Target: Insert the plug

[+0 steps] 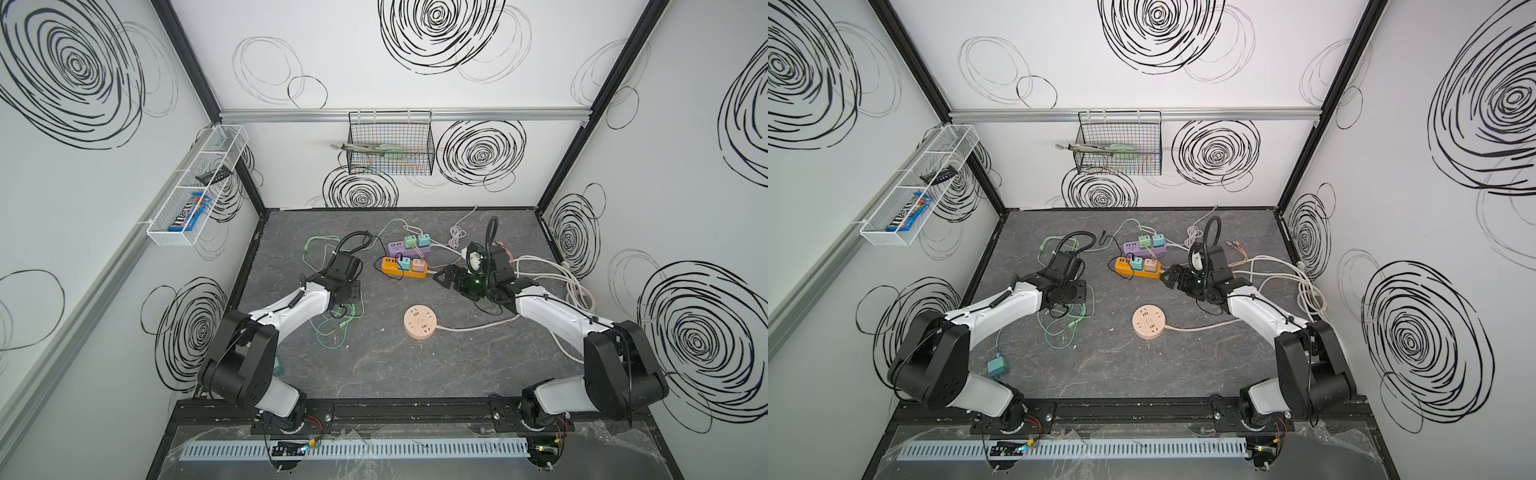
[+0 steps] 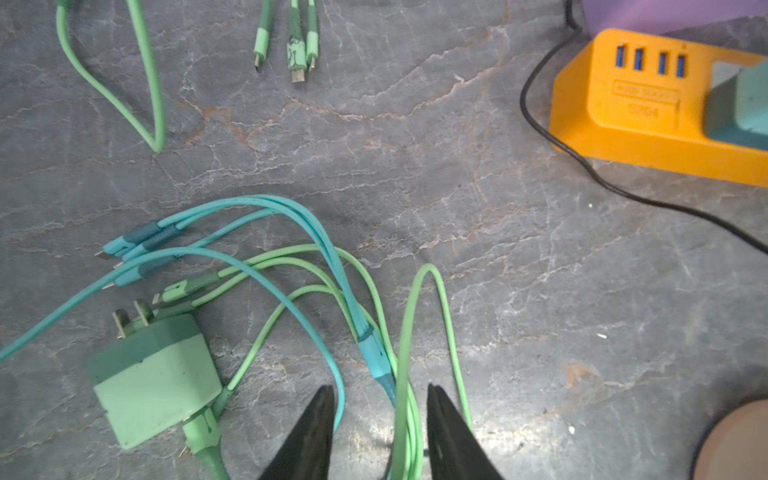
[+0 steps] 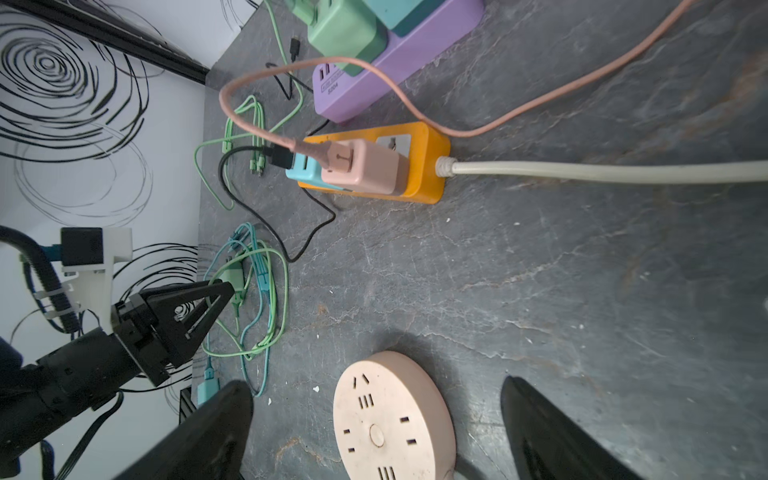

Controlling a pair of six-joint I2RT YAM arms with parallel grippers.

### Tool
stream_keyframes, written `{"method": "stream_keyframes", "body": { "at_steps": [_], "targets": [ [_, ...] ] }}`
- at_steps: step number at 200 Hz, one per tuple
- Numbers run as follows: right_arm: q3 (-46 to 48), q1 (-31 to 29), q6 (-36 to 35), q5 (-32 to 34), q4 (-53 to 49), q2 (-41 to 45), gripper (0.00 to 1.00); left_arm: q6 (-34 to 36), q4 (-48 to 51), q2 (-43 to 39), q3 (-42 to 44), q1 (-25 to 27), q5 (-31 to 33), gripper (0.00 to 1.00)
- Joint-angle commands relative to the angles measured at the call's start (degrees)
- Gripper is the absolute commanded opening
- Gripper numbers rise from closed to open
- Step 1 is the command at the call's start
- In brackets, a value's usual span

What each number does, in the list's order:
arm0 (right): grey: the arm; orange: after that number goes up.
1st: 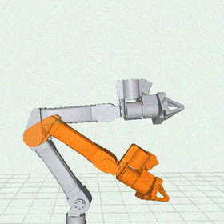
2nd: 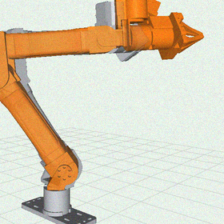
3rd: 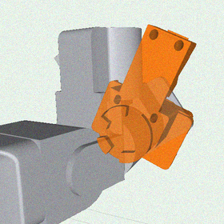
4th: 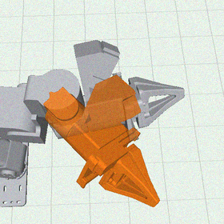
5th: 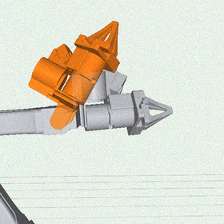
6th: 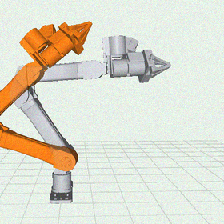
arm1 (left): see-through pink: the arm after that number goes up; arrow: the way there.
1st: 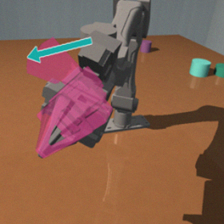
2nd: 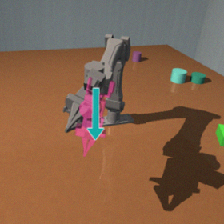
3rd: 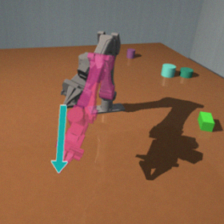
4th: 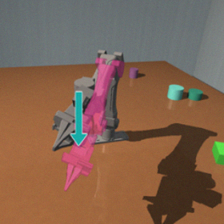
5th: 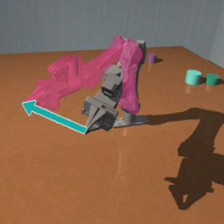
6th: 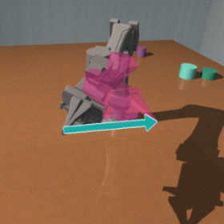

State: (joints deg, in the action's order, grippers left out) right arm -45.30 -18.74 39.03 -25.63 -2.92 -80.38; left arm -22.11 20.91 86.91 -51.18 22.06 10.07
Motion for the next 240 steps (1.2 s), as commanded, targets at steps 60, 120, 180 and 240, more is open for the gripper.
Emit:
{"method": "stream_keyframes", "body": {
  "at_steps": [60, 120, 180, 240],
  "targets": [
    [3.8, 5.6, 1.6, -7.4, 3.6, 3.0, 0.97, 3.9, -1.0, -7.5, -3.0, 2.0, -1.0, 0.00],
    [8.3, 5.5, 3.2, -5.0, 16.9, 8.0, 0.97, 4.1, 1.6, -14.9, -9.7, 6.4, -2.4, 0.00],
    [6.4, 2.6, -2.8, -2.8, 18.6, 9.5, 0.97, 1.7, 5.6, -14.2, -21.7, 15.7, 1.3, 0.00],
    [5.1, -5.8, -15.2, 0.3, 17.9, 8.3, 0.97, -6.9, -8.5, -15.6, -12.0, 8.5, -23.5, 0.00]
  ]
}}
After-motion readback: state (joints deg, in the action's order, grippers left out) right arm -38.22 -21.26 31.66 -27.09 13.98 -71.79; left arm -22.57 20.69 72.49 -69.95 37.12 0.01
